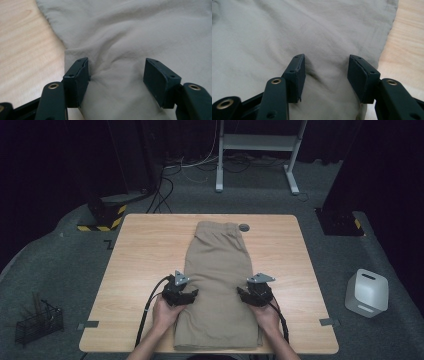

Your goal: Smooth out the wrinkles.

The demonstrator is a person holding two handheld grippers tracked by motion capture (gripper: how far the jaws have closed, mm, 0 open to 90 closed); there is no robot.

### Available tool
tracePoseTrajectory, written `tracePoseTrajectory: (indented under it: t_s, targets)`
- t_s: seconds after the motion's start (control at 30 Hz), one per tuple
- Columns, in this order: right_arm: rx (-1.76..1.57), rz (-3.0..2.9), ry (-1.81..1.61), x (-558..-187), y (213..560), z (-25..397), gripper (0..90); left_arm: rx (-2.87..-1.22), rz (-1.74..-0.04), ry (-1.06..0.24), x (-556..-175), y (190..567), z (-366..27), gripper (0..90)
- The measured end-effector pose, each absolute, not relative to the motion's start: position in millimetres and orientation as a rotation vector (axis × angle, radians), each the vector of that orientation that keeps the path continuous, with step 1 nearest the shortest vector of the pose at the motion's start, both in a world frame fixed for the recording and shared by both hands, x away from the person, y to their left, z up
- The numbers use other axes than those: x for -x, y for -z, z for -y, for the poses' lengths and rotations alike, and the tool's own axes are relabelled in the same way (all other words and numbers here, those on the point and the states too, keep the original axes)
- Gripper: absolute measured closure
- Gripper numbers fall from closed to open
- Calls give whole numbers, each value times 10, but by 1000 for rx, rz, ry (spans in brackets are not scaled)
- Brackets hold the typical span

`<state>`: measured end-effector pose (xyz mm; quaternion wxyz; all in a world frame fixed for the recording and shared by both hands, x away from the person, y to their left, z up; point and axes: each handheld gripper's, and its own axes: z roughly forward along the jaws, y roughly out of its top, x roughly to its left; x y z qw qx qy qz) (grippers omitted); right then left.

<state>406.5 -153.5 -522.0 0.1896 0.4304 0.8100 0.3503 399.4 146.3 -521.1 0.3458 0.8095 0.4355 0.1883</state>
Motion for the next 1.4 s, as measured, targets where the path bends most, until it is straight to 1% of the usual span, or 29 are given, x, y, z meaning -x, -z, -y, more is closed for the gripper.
tracePoseTrajectory:
  t_s: [0.33, 0.5, 0.57, 0.7, 0.73, 0.87, 1.13, 1.27, 1.4]
  targets:
    - [-1256, -2273, -943, -4432, 5190, 1518, 478, -2109, -1155, -493, -4361, 5195, -1444, 368]
    - [-1271, -2291, -940, -4534, 5173, 1529, 462, -2137, -1187, -474, -4442, 5158, -1416, 355]
    - [-1320, -2307, -961, -4538, 5141, 1563, 433, -2125, -1207, -449, -4429, 5129, -1447, 345]
    - [-1384, -2209, -1052, -4431, 5028, 1741, 428, -2035, -1250, -432, -4359, 5040, -1618, 342]
    - [-1394, -2202, -1045, -4409, 4998, 1790, 410, -2023, -1257, -434, -4350, 5026, -1651, 335]
    - [-1411, -2190, -1011, -4351, 4967, 1882, 391, -1995, -1287, -417, -4311, 5006, -1779, 324]
    - [-1473, -2183, -954, -4378, 5132, 1869, 374, -1996, -1329, -401, -4355, 5116, -1756, 308]
    - [-1492, -2155, -962, -4410, 5162, 1839, 373, -1976, -1363, -386, -4430, 5151, -1736, 299]
    - [-1491, -2140, -936, -4423, 5175, 1795, 379, -1963, -1369, -411, -4463, 5172, -1690, 293]
